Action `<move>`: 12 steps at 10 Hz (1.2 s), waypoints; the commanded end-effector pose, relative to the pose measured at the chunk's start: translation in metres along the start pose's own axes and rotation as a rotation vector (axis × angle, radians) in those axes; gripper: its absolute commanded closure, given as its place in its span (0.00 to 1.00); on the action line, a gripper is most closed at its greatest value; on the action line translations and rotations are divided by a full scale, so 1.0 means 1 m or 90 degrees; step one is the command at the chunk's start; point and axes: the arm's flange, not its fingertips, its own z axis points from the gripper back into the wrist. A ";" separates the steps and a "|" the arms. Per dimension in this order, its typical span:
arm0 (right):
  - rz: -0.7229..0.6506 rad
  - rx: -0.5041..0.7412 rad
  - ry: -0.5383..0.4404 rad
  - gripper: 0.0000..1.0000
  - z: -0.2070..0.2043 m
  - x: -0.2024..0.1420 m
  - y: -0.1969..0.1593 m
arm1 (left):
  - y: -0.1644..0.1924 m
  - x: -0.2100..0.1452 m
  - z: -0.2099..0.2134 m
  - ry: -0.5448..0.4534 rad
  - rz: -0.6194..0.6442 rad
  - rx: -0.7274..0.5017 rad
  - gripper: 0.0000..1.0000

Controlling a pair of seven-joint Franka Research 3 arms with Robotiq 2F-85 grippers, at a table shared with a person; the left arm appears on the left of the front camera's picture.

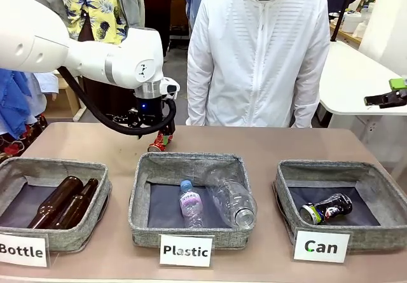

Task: Sort the can waste into the basket.
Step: Pick up the can waste from the table and place it in the right Fabric basket.

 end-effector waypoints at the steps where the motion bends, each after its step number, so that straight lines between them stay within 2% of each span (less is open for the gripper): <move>1: 0.009 -0.004 0.003 0.00 0.001 0.001 0.003 | 0.003 -0.004 -0.005 -0.054 0.003 0.017 0.00; 2: 0.009 -0.004 0.003 0.00 0.001 0.001 0.003 | 0.002 -0.005 -0.004 -0.075 -0.040 0.006 0.00; 3: 0.009 -0.004 0.003 0.00 0.001 0.001 0.003 | 0.002 -0.003 -0.005 -0.078 -0.049 -0.004 0.00; 6: 0.009 -0.004 0.003 0.00 0.001 0.001 0.003 | 0.004 0.003 -0.009 -0.063 -0.040 0.003 0.00; 12: 0.009 -0.004 0.003 0.00 0.001 0.001 0.003 | 0.018 0.034 -0.035 -0.030 -0.045 -0.042 0.00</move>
